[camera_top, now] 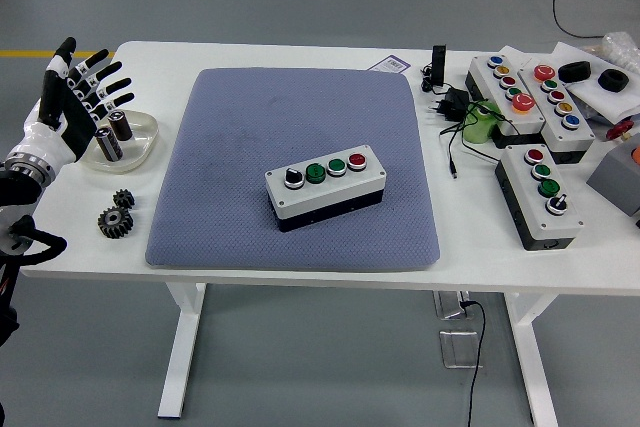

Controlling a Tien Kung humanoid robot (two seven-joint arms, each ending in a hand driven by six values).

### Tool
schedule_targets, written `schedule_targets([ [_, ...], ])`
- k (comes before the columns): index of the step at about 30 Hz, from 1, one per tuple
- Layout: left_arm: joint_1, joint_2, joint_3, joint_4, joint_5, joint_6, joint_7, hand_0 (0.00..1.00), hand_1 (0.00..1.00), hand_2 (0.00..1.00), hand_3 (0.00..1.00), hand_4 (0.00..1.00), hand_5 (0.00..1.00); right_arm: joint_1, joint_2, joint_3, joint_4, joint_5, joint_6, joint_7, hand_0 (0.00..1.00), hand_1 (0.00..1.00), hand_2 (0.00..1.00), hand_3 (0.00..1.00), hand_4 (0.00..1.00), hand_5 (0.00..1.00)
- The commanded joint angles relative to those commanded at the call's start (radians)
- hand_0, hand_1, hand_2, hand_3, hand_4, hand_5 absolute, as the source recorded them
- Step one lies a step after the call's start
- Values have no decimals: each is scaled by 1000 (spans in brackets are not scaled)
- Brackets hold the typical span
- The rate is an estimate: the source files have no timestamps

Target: Pick up the button,place it on the desk,press the button,press the button

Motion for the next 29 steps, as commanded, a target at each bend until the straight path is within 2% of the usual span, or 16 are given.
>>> schedule_targets([
  [3,2,1,0,-5,2,1,2,757,822,873,883,732,998,0,1,-4,0,3,0,0,635,538,568,637,234,241],
  [4,2,1,0,-6,2,1,2,802,841,876,898,732,998,0,1,-6,0,6,-1,0,635,538,568,637,234,242],
  [9,1,-4,-6,-8,2,20,-3,802,841,876,898,732,998,0,2,-4,1,1,0,0,635,538,568,637,234,242],
  [10,0,-7,-11,-8,5,21,-6,964,936,957,985,731,998,1,2,-4,1,0,0,0,635,539,569,636,232,245],
  [15,-7,-13,-24,-10,12,19,-18,964,936,957,985,731,998,8,1,4,2,-8,1,1,635,539,569,636,232,245],
  [16,-7,-12,-25,-11,19,13,-17,998,998,998,998,731,998,9,0,7,2,-10,1,1,634,539,571,636,233,245],
  [24,-8,-14,-30,-18,69,-40,8,998,998,998,998,728,998,12,-2,16,4,-23,1,1,634,539,571,635,233,244],
  [29,-9,-14,-27,-16,77,-57,16,998,998,998,998,728,998,14,-3,21,4,-29,1,1,634,539,571,635,233,244],
])
